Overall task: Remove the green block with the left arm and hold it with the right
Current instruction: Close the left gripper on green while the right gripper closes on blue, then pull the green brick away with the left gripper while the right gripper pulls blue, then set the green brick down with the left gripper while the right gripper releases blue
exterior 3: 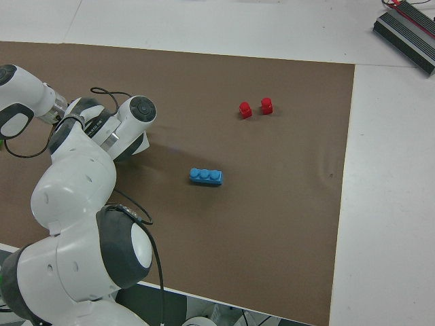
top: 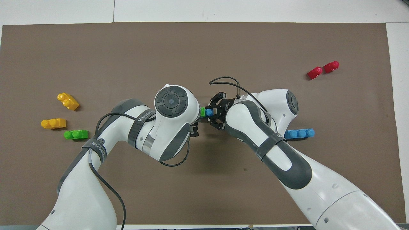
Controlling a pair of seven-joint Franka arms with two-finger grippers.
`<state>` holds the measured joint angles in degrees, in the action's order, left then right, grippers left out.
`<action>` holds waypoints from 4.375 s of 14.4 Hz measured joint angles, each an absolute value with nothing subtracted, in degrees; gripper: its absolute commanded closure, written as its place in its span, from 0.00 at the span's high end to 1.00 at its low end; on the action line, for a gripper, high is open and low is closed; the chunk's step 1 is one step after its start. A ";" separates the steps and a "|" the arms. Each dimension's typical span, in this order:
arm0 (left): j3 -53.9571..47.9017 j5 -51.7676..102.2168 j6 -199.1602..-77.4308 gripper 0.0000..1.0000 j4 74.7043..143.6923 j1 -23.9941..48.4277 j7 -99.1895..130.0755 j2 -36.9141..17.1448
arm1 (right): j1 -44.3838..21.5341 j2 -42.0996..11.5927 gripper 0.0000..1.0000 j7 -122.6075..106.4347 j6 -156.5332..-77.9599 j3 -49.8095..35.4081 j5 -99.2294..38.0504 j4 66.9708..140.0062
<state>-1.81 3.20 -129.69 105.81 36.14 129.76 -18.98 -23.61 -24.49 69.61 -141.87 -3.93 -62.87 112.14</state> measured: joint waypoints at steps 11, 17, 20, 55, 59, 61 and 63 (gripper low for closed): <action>-1.41 -2.08 -130.98 0.00 104.65 37.06 131.45 -19.91 | -23.65 -24.49 0.00 69.58 -142.08 -3.99 -62.87 112.16; -1.41 -2.26 -130.91 0.00 104.60 37.07 131.45 -19.89 | -23.66 -24.49 0.00 69.52 -142.11 -3.99 -62.88 112.13; -1.24 -2.25 -129.94 0.00 104.32 36.99 130.91 -19.00 | -23.68 -24.49 0.00 69.52 -142.23 -4.07 -62.88 111.78; -0.23 -1.64 -137.08 0.00 119.96 3.88 60.99 -12.98 | 11.58 -21.19 0.00 51.43 -117.67 -2.87 -44.70 113.09; -0.27 -1.62 -137.25 0.87 119.97 3.88 59.73 -13.03 | 11.71 -21.15 0.00 49.30 -117.93 -2.87 -44.70 113.84; -0.28 -1.62 -137.31 1.00 119.99 3.87 59.06 -13.18 | 11.76 -21.13 0.35 48.66 -117.95 -2.87 -44.70 113.86; -0.28 -1.62 -137.49 1.00 120.00 3.77 58.71 -13.72 | 11.78 -21.05 0.90 45.14 -118.30 -2.87 -44.70 113.87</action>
<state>-0.28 -1.62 -137.49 120.00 3.77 58.71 -13.72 11.78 -21.05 45.14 -118.30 -2.87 -44.70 113.87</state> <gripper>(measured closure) 0.370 0.621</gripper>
